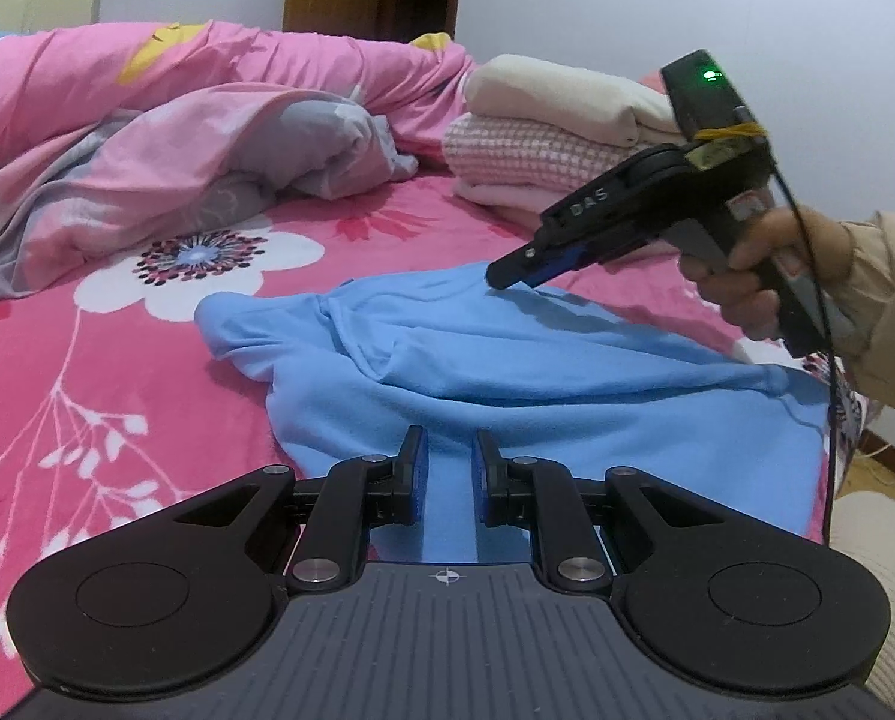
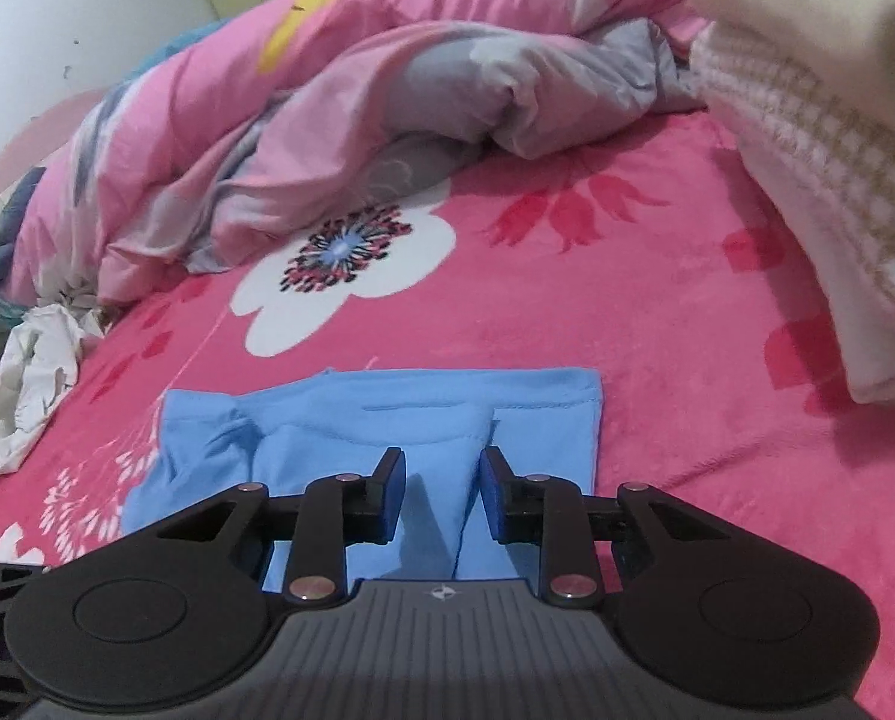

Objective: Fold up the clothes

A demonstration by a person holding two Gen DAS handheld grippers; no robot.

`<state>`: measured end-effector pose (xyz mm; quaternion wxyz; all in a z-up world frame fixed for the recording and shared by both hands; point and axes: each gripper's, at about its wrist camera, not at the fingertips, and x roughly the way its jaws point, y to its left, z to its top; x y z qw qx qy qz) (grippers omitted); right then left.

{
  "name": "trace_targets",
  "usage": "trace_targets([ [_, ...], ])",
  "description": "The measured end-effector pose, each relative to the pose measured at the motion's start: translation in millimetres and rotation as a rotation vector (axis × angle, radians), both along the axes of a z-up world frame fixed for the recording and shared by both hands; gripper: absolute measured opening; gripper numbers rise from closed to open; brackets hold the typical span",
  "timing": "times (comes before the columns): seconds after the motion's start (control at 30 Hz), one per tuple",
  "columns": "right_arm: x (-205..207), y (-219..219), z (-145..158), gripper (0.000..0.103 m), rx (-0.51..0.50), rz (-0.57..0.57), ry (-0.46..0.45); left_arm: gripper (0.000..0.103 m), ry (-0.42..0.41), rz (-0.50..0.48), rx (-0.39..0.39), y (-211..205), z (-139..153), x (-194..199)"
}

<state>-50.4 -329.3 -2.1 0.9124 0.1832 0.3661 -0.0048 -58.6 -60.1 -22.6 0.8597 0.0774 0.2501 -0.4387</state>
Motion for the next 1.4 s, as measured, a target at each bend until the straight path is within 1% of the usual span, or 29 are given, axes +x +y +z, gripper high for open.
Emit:
trace_targets([
  [0.13, 6.1, 3.8, -3.3, 0.021, -0.017, 0.017, 0.015, 0.015, 0.014, -0.001, -0.02, 1.9, -1.5, 3.1],
  [0.17, 7.1, 5.1, -3.9, 0.017, -0.023, 0.021, 0.019, 0.015, 0.017, -0.001, -0.024, 2.2, -2.0, 3.7],
  [0.2, 6.5, 5.8, -4.1, 0.009, -0.026, 0.023, 0.018, 0.015, 0.02, -0.001, -0.028, 2.8, -2.3, 3.7],
  [0.23, 6.1, 6.2, -3.4, 0.005, -0.025, 0.025, 0.012, 0.015, 0.021, 0.0, -0.032, 3.2, -2.6, 3.8],
  [0.27, 5.8, 6.9, -2.5, 0.004, -0.027, 0.027, 0.006, 0.015, 0.021, -0.001, -0.036, 3.5, -3.0, 4.0],
  [0.43, 1.5, 17.4, 7.8, 0.003, -0.101, 0.034, -0.041, 0.015, 0.025, -0.001, -0.051, 4.9, -4.6, 5.9],
  [0.6, -0.2, 19.7, 22.0, 0.002, -0.212, -0.025, -0.094, 0.015, 0.027, 0.007, -0.052, 3.3, -1.0, 6.6],
  [0.7, 2.9, 14.2, 28.2, 0.002, -0.25, -0.053, -0.11, 0.015, 0.018, 0.006, -0.06, 1.3, 2.2, 6.7],
  [0.77, 6.6, 9.8, 27.1, 0.002, -0.27, -0.062, -0.104, 0.015, 0.013, 0.007, -0.062, 0.4, 2.6, 7.5],
  [0.87, 11.3, 5.0, 20.0, 0.002, -0.287, -0.072, -0.082, 0.015, 0.008, 0.006, -0.055, -1.8, 0.9, 8.6],
  [0.93, 15.5, 3.2, 10.5, 0.002, -0.302, -0.077, -0.062, 0.015, 0.006, 0.008, -0.042, -2.7, -1.5, 8.7],
  [1.13, 23.2, 4.0, -21.6, 0.002, -0.356, -0.07, -0.003, 0.015, 0.012, 0.007, -0.04, -1.7, -4.9, 10.5],
  [1.17, 23.5, 3.2, -26.0, 0.002, -0.357, -0.068, 0.006, 0.015, 0.012, 0.007, -0.039, -1.7, -5.3, 10.7],
  [1.2, 20.3, -0.4, -24.1, 0.003, -0.333, -0.081, -0.004, 0.015, 0.012, 0.007, -0.037, -1.8, -5.7, 11.0],
  [1.23, 16.5, -4.6, -21.6, 0.007, -0.311, -0.097, -0.013, 0.015, 0.011, 0.008, -0.037, -1.6, -5.8, 10.7],
  [1.27, 9.3, -12.3, -15.7, 0.01, -0.299, -0.134, -0.02, 0.015, 0.009, 0.008, -0.037, -1.4, -5.8, 10.4],
  [1.3, 2.2, -20.0, -9.7, 0.011, -0.288, -0.172, -0.028, 0.015, 0.009, 0.008, -0.036, -1.5, -6.0, 10.6],
  [1.33, -5.2, -28.1, -3.7, 0.012, -0.275, -0.208, -0.034, 0.015, 0.01, 0.008, -0.035, -1.7, -6.1, 10.8],
  [1.4, -25.2, -50.6, 10.1, 0.012, -0.214, -0.259, -0.049, 0.015, 0.012, 0.008, -0.036, -1.5, -6.2, 10.9],
])
